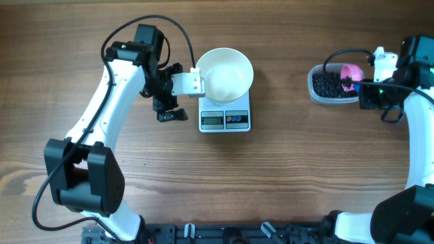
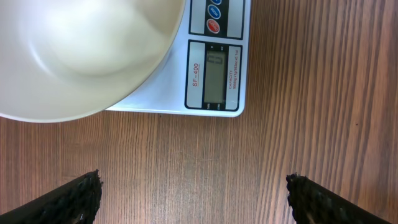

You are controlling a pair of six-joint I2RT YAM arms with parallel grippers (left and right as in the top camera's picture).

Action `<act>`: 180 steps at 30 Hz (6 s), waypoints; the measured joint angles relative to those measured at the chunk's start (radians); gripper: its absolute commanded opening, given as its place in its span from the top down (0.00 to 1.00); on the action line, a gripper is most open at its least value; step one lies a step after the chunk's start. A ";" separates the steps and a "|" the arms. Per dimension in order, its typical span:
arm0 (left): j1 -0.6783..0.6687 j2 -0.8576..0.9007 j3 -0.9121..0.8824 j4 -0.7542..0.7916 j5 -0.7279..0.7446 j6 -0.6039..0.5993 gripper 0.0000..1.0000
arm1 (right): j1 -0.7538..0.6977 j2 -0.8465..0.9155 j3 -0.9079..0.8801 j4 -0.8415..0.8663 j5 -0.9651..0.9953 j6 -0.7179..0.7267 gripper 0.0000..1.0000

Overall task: Scoop item into bowl and weigh 150g on scale
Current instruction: 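Move the right gripper to the pink scoop's blue handle and grasp it, then scoop black beans from the tub with the right gripper, then lift the filled scoop and carry it over the white bowl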

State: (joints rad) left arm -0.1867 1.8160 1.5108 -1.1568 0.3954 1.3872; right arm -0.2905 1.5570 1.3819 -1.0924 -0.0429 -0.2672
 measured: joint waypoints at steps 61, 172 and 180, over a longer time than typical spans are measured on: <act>0.000 0.000 0.000 0.002 0.000 0.000 0.00 | 0.176 0.314 0.237 0.192 -0.036 0.058 0.60; 0.000 0.000 0.000 0.002 0.000 0.000 0.00 | -0.360 0.309 0.030 0.219 -0.862 0.163 0.96; 0.000 0.000 0.000 0.002 0.000 0.000 0.00 | -0.360 0.309 0.030 0.238 -0.951 0.167 0.96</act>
State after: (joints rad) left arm -0.1867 1.8160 1.5108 -1.1545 0.3954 1.3872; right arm -0.6510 1.8660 1.4120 -0.8543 -0.9939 -0.1005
